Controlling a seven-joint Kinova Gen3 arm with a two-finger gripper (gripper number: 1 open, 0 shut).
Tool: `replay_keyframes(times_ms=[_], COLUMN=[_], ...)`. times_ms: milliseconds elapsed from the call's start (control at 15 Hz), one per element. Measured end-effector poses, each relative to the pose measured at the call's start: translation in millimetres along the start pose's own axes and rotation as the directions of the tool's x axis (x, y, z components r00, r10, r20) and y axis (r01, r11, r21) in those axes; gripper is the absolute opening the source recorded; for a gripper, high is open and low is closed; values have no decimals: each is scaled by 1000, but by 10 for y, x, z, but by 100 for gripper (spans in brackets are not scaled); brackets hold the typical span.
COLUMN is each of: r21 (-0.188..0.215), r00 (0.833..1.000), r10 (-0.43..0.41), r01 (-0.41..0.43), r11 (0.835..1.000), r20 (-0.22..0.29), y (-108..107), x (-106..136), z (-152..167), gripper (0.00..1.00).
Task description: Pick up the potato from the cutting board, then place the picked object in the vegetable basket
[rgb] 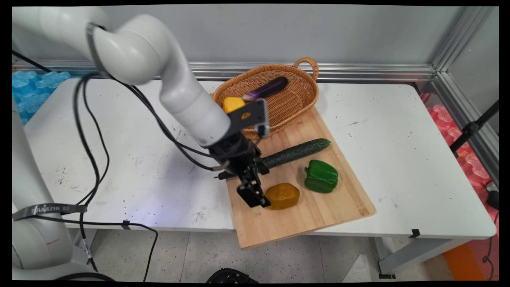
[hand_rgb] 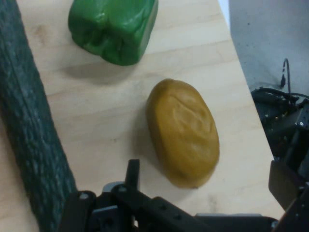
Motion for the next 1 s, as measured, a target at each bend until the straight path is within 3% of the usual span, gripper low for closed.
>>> replay_keyframes(times_ms=[733, 800, 1000], r21=[29, 32, 37], r00=[998, 998, 998], r10=[-34, -32, -19], r01=[32, 30, 17], r11=[999, 999, 999], r20=[48, 51, 55], y=[22, 23, 25], x=[197, 209, 232], z=[554, 580, 616], gripper=[100, 0, 0])
